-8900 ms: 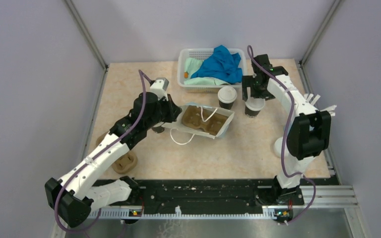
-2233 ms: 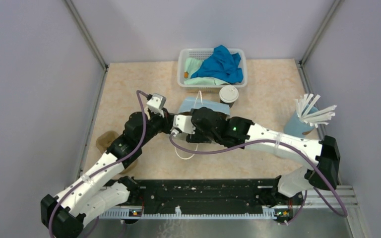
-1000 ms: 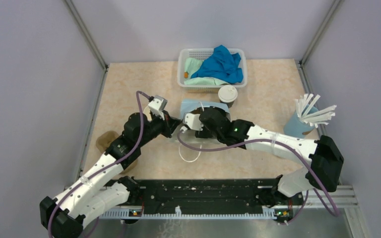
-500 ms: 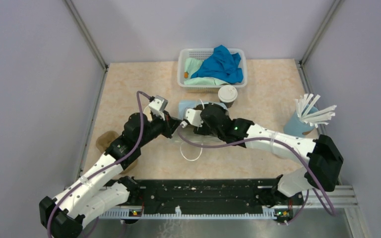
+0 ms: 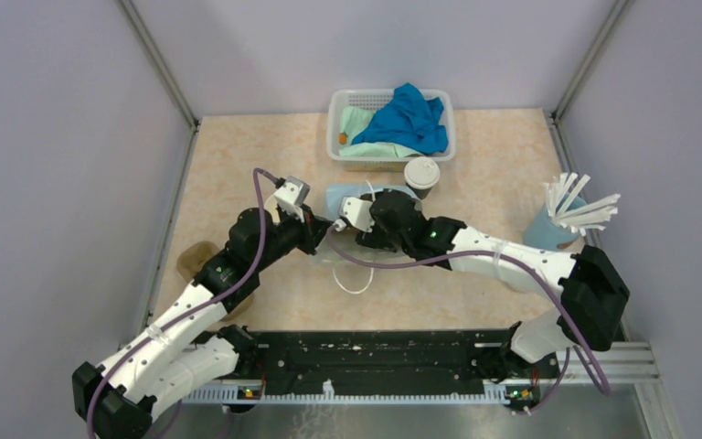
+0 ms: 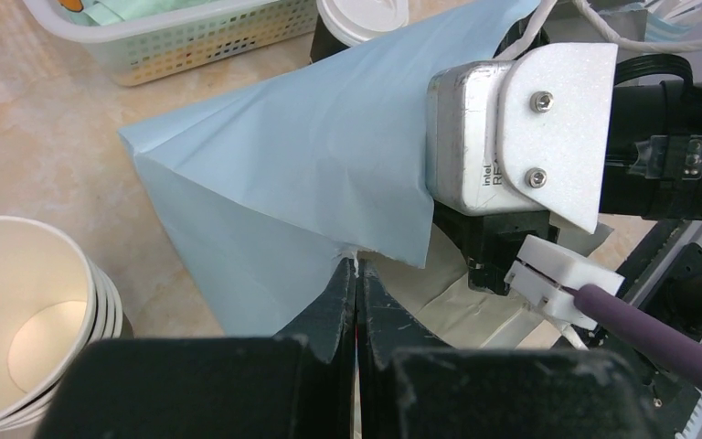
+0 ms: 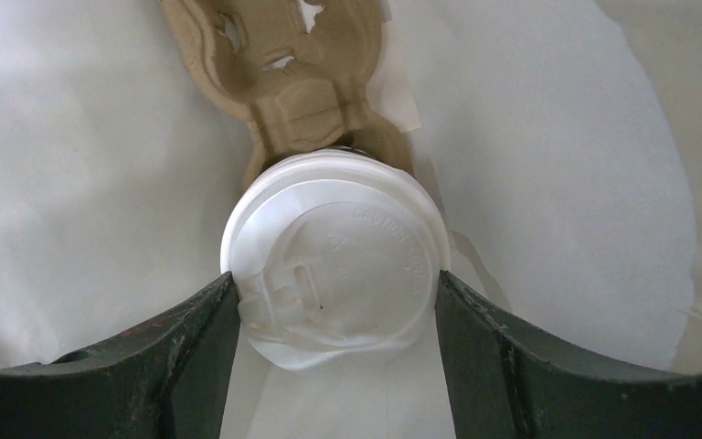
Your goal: Pack the takeout coffee
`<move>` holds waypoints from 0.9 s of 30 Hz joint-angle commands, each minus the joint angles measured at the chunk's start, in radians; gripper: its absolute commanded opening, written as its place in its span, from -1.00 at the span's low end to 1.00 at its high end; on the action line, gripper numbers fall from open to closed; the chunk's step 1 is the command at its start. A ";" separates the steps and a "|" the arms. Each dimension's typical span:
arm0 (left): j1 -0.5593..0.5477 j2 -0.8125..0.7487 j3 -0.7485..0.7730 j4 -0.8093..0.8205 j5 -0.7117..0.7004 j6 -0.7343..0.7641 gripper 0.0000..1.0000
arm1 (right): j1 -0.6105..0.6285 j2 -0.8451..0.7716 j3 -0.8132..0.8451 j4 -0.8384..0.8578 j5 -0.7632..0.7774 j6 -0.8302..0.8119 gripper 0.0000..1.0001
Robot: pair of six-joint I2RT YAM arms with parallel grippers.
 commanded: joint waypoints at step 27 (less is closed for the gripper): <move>-0.014 0.201 0.459 -0.418 0.089 -0.211 -1.00 | -0.005 0.027 0.165 -0.394 -0.213 0.259 0.24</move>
